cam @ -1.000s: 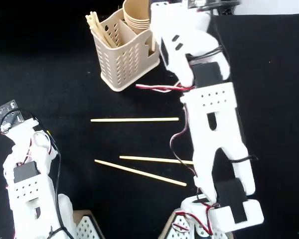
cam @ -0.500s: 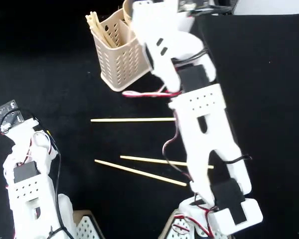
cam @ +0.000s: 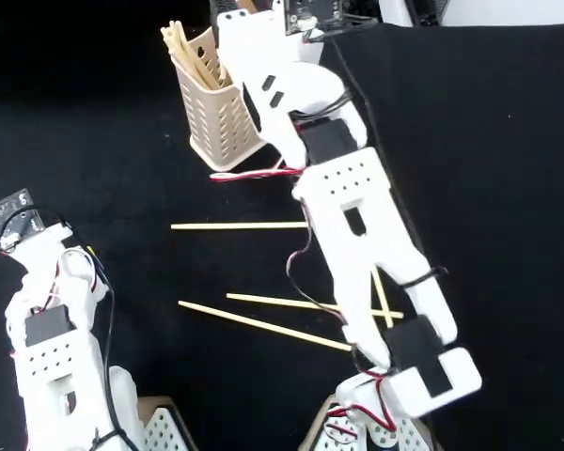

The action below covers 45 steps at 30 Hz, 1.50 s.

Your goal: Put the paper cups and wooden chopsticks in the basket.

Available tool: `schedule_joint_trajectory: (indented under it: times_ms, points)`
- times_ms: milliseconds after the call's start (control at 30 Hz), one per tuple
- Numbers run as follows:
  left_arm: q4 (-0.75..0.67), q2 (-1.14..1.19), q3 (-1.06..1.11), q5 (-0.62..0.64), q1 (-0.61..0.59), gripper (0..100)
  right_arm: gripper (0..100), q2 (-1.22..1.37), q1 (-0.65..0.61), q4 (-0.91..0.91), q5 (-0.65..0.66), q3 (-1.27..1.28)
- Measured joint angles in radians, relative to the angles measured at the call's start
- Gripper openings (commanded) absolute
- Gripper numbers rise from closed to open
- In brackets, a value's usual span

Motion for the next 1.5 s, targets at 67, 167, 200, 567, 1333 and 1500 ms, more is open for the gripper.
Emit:
schedule_joint_trajectory:
  times_ms: [67, 167, 200, 567, 1333, 1500]
  points:
    - [0.000, 0.000, 0.000, 0.000, 0.000, 5, 1.2, 0.015, -0.009, -0.002, 0.015, 0.000]
    - [0.000, 0.000, 0.000, 0.000, 0.000, 5, 1.2, 0.048, -0.023, -0.026, 0.063, 0.000]
    - [0.000, 0.000, 0.000, 0.000, 0.000, 5, 1.2, 0.061, -0.026, -0.038, 0.074, 0.000]
    - [0.000, 0.000, 0.000, 0.000, 0.000, 5, 1.5, 0.132, -0.029, -0.058, 0.084, 0.040]
    - [0.000, 0.000, 0.000, 0.000, 0.000, 5, 14.5, -0.184, -0.029, 0.305, 0.118, 0.078]
    - [0.000, 0.000, 0.000, 0.000, 0.000, 5, 14.5, -0.321, -0.029, 0.563, 0.203, 0.071]
